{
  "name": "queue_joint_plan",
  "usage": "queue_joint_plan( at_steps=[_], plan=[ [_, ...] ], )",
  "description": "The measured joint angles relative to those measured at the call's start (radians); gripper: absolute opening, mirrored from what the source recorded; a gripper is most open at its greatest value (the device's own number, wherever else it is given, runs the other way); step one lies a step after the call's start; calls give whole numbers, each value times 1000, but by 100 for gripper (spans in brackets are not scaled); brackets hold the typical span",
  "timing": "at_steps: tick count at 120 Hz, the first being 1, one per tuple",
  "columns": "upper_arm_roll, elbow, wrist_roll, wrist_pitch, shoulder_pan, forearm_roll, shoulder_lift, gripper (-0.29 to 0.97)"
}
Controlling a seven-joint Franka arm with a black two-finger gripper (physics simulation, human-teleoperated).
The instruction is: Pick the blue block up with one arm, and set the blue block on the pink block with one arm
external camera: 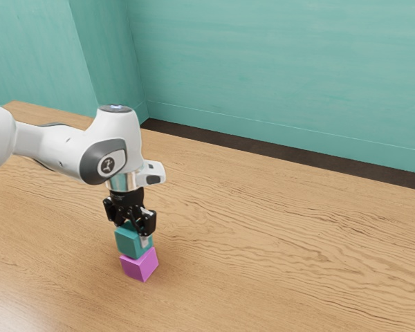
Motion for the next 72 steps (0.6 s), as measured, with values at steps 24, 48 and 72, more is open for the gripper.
queue_joint_plan(
  at_steps=[24,48,72],
  plan=[
    [0,-17,-12,6,-15,6,-5,39],
    [0,-14,-23,8,-24,13,-5,39],
    [0,-11,-30,11,-15,18,-5,39]
  ],
)
